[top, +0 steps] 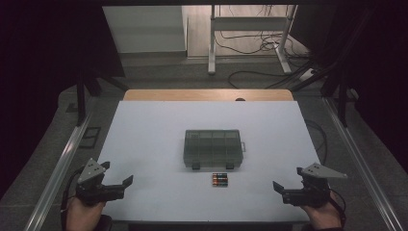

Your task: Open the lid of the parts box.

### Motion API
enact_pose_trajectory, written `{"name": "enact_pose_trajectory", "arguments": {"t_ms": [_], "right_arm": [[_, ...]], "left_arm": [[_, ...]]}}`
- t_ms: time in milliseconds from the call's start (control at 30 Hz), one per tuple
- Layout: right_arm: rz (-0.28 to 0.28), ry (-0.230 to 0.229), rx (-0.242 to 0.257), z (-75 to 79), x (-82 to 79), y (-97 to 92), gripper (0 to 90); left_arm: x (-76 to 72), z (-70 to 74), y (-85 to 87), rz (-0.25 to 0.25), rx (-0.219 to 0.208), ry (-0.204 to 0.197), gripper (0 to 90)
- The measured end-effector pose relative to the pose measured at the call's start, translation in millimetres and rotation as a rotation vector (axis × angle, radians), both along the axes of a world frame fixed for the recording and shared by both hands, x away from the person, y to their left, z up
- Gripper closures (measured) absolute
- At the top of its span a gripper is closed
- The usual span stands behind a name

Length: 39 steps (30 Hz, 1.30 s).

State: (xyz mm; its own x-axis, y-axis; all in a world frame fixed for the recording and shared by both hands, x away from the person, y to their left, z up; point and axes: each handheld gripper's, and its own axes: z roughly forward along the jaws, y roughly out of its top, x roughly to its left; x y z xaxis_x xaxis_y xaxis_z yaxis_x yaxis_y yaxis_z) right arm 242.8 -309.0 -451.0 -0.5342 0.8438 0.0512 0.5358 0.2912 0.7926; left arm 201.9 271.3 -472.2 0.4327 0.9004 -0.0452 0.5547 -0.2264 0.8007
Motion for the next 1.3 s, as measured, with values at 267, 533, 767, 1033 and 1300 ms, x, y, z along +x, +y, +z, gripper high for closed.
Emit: {"name": "enact_pose_trajectory", "arguments": {"t_ms": [267,533,767,1033,1300], "right_arm": [[-0.011,0.012,-0.004,-0.3,0.5,-0.1,0.0],[0.003,0.012,-0.033,-0.7,1.0,2.9,0.0],[0.014,0.015,-0.023,-0.7,1.2,2.2,0.0],[0.029,0.021,-0.036,-0.6,1.8,4.5,0.0],[0.050,0.029,-0.030,0.8,5.8,11.3,0.0]], "left_arm": [[1.9,-0.8,-0.6,0.006,0.003,0.021,3.4],[2.6,-0.9,-2.1,0.007,0.017,0.025,1.2],[3.5,-1.0,-0.6,0.015,0.002,0.032,0.3],[6.7,-1.1,-0.6,0.047,-0.001,0.053,0.0],[12.8,0.2,-8.5,0.022,0.002,0.067,0.0]]}}
